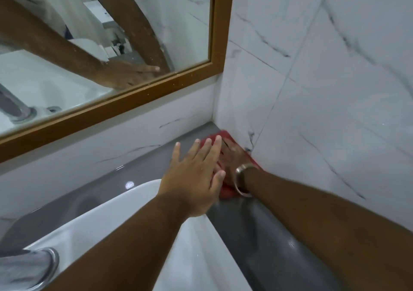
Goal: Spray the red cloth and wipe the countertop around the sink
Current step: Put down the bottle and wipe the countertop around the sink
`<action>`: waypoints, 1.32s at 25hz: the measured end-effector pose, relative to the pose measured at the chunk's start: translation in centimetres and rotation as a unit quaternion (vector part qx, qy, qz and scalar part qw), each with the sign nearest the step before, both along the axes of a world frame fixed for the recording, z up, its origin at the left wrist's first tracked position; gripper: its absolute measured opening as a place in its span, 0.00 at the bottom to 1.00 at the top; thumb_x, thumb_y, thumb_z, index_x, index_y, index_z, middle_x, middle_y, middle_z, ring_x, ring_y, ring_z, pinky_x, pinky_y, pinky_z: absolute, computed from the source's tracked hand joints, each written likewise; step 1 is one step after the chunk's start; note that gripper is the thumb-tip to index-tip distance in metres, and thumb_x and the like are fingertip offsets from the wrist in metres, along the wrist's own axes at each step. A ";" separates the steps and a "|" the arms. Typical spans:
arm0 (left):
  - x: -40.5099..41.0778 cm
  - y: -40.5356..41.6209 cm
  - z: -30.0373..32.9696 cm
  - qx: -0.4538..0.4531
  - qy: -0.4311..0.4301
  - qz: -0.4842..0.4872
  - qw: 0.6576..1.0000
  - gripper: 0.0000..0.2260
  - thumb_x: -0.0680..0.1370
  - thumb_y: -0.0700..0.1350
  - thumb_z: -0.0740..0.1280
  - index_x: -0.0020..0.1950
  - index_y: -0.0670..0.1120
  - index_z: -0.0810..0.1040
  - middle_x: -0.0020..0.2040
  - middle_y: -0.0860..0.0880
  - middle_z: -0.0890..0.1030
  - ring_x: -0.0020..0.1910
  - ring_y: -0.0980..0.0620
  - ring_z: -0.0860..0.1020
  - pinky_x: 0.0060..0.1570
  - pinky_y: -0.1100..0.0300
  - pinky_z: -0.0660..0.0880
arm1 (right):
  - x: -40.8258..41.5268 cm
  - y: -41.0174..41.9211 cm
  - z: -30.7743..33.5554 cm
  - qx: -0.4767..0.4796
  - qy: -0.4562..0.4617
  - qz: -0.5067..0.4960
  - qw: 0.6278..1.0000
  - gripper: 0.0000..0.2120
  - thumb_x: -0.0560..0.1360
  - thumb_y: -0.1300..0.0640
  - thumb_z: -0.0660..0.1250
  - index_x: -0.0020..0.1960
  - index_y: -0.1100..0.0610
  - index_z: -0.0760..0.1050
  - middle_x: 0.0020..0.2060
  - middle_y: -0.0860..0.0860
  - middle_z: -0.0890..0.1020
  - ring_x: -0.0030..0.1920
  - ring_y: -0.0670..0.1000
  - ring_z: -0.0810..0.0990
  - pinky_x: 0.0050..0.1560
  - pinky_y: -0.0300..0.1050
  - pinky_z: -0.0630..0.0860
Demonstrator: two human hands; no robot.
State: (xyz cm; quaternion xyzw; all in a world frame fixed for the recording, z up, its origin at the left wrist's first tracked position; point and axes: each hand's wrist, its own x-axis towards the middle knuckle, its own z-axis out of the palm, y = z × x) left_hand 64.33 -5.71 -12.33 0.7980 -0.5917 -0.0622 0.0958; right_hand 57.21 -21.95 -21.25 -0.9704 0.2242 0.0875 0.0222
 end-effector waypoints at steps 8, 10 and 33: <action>0.6 0.2 0.9 0.024 0.015 -0.032 0.999 0.34 0.78 0.64 0.37 0.82 0.52 0.40 0.82 0.49 0.54 0.81 0.48 0.48 0.77 0.37 0.42 | -31.6 10.6 -1.2 -0.076 0.041 -0.018 0.996 0.37 0.76 0.44 0.60 0.81 0.51 0.51 0.80 0.60 0.58 0.80 0.63 0.53 0.78 0.58 0.48; 0.3 0.3 1.2 0.032 0.014 -0.039 0.999 0.34 0.78 0.64 0.37 0.82 0.52 0.41 0.82 0.49 0.54 0.81 0.48 0.48 0.77 0.37 0.42 | -36.9 12.6 0.0 -0.068 0.066 -0.033 0.995 0.42 0.71 0.43 0.65 0.80 0.50 0.52 0.77 0.62 0.65 0.79 0.63 0.55 0.77 0.58 0.50; -7.3 2.8 2.1 0.058 -0.133 -0.014 0.989 0.30 0.82 0.59 0.47 0.83 0.51 0.48 0.82 0.45 0.53 0.81 0.42 0.46 0.74 0.32 0.42 | -33.7 18.8 -0.4 0.067 -0.011 -0.030 0.997 0.34 0.73 0.44 0.62 0.77 0.51 0.62 0.78 0.61 0.62 0.76 0.67 0.62 0.74 0.67 0.62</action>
